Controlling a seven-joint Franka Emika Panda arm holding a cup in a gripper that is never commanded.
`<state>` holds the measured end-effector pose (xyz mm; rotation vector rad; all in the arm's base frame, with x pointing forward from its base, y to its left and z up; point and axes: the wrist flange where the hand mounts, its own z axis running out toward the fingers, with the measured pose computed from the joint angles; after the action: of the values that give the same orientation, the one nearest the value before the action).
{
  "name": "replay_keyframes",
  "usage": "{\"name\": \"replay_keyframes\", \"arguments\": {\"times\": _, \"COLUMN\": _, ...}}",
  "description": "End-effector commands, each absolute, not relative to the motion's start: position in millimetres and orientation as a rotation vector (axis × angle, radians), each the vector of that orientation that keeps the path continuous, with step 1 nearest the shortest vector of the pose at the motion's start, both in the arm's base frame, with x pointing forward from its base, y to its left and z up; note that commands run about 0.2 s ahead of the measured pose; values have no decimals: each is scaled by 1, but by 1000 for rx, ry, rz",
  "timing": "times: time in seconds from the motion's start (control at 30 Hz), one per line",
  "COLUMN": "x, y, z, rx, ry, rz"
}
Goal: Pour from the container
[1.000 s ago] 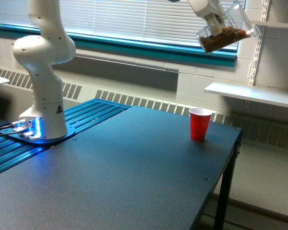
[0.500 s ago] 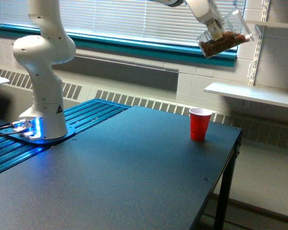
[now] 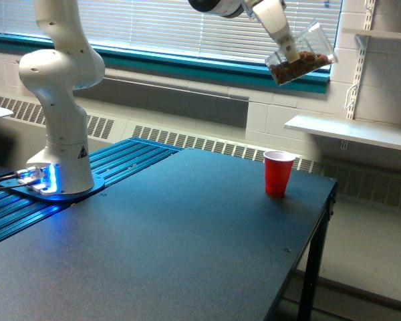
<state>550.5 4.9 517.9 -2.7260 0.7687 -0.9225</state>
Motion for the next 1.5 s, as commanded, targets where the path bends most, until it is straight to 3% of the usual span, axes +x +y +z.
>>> {"name": "replay_keyframes", "arguments": {"times": 0.03, "x": 539, "y": 35, "z": 519, "rx": -2767, "ry": 588, "rz": -949}}
{"name": "replay_keyframes", "arguments": {"times": 1.5, "x": 475, "y": 174, "z": 425, "rx": -2959, "ry": -126, "rz": -742}}
